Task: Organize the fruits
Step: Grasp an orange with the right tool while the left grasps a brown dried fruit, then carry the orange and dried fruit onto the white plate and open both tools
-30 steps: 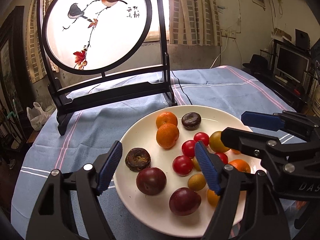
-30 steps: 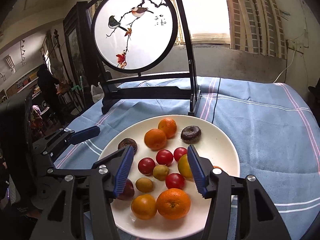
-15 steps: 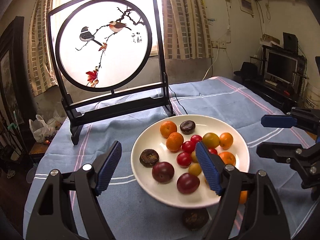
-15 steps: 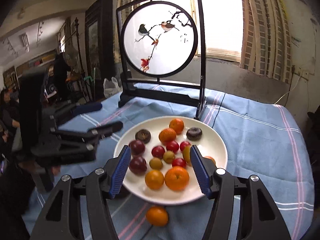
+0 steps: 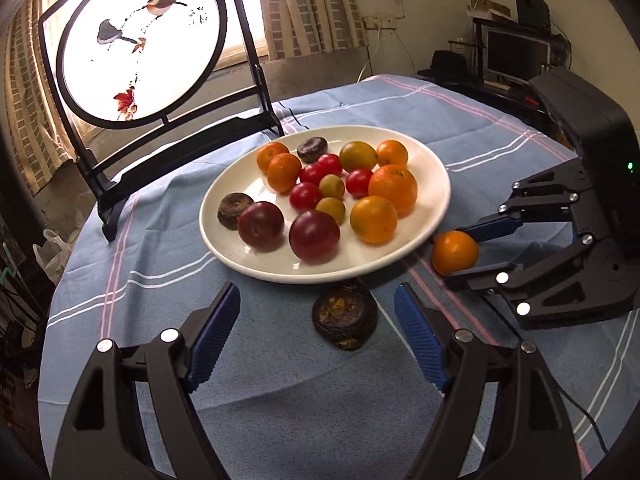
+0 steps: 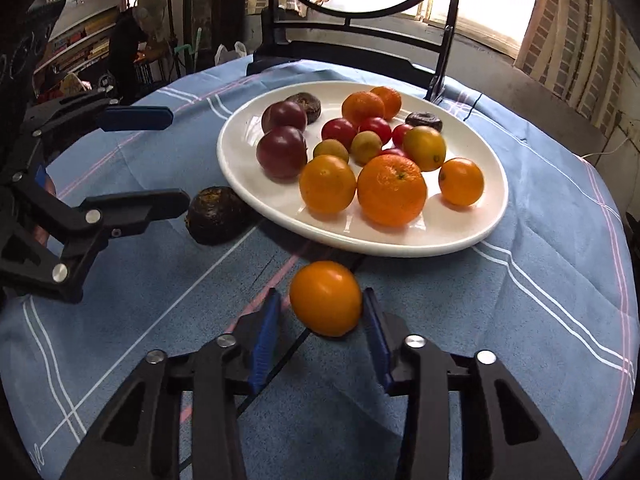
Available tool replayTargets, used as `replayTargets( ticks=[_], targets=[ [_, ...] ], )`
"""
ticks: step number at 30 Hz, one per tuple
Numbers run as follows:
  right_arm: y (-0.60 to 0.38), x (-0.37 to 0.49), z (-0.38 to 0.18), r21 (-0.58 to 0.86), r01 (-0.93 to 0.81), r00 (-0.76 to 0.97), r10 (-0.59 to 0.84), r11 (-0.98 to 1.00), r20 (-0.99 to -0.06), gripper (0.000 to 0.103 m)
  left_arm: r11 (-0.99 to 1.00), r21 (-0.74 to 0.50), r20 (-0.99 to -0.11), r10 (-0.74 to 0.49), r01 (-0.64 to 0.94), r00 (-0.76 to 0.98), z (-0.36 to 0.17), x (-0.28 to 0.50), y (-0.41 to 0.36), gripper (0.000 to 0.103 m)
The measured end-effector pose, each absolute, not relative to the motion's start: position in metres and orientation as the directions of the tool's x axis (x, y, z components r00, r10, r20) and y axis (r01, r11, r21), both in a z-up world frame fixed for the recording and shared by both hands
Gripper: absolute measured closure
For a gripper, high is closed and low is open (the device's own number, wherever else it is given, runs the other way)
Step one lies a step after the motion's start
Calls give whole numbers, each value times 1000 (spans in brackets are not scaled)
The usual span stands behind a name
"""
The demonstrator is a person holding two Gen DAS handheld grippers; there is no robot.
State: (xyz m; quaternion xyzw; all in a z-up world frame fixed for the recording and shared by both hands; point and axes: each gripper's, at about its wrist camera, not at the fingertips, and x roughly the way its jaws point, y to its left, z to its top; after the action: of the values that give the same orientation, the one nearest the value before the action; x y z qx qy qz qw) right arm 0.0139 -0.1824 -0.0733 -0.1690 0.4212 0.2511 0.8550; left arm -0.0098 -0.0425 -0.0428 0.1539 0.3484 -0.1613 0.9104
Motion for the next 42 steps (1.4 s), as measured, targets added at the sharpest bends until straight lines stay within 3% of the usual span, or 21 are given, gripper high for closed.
replayTargets(
  ticks=[7,13,25,34,42],
  targets=[
    [-190,4,-57,-49,-580,540,339,813,-770,67,911,137,-736,-170,390,656,-64,8,-49,27],
    [-197,9,-53,-21,-571,543,358,821,-760,67,909,94,-785,-183,406,592,-80,19,-55,60],
    [-195,-2,-28,-15,-589,570,402,808,-717,67,912,111,-706,-208,395,677,-30,-4,-51,61],
    [-204,19,33,-24,-531,690,416,847,-592,67,962,127,-568,-130,243,812,34,34,-53,61],
    [-199,58,49,33,-494,719,430,869,-546,67,975,126,-570,-81,184,818,30,70,-61,61]
  ],
)
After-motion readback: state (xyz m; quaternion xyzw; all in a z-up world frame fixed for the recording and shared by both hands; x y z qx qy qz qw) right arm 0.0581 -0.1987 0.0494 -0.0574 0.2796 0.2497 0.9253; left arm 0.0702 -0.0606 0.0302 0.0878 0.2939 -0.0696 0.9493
